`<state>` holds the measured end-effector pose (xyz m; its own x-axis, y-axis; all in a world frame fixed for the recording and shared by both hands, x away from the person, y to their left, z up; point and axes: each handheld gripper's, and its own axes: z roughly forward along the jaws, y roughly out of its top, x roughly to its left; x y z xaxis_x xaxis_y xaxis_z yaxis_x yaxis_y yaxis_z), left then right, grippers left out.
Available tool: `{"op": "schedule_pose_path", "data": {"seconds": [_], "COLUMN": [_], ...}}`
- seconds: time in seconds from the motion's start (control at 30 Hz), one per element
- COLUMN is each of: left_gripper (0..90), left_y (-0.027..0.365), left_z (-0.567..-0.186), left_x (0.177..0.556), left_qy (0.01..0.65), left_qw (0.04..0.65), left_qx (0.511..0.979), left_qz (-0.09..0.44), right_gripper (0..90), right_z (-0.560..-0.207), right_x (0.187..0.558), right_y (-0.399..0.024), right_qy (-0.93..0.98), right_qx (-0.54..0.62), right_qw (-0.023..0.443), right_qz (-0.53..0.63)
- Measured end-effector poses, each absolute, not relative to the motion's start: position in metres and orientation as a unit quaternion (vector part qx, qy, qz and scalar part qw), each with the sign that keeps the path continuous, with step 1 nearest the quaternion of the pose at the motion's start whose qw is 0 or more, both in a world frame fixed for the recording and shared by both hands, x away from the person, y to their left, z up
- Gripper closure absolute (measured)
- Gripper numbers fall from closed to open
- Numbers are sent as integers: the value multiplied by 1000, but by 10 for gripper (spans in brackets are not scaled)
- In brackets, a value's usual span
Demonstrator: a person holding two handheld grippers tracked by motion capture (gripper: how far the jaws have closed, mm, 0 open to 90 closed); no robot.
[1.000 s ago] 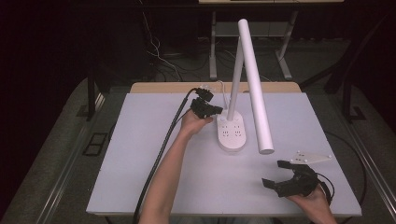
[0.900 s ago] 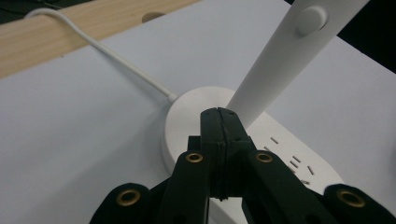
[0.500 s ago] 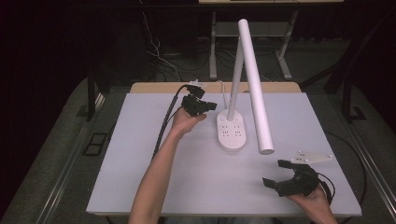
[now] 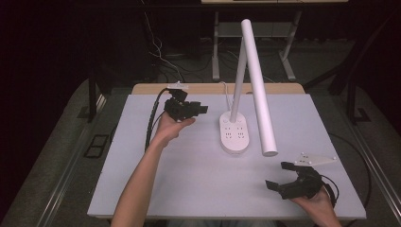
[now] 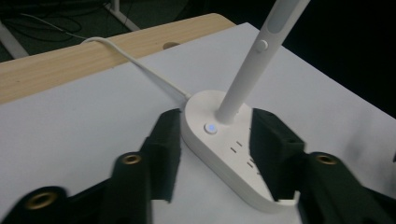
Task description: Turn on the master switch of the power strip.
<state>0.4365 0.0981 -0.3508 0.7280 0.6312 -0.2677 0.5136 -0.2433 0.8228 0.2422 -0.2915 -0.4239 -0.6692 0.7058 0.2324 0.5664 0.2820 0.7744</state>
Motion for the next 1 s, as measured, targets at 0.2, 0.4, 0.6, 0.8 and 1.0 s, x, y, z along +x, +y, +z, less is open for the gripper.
{"op": "schedule_pose_path", "data": {"seconds": [0.2,0.4,0.6,0.8,1.0], "left_gripper": [211,121,0,0,0], "left_y": [113,124,133,144,153], "left_z": [-348,-345,-346,-354,-364], "left_x": [422,406,392,376,360], "left_qy": [349,346,350,355,359], "left_qw": [503,505,500,504,507], "left_qx": [789,789,791,786,782], "left_qz": [50,48,42,47,49], "right_gripper": [3,3,3,3,3], "right_z": [-424,-424,-424,-424,-424], "right_x": [242,242,242,242,242], "right_y": [-292,-291,-290,-290,-290], "right_qy": [797,797,797,797,797], "right_qx": [399,400,400,400,400], "right_qw": [77,76,75,74,75], "right_qz": [447,447,446,446,447]}}
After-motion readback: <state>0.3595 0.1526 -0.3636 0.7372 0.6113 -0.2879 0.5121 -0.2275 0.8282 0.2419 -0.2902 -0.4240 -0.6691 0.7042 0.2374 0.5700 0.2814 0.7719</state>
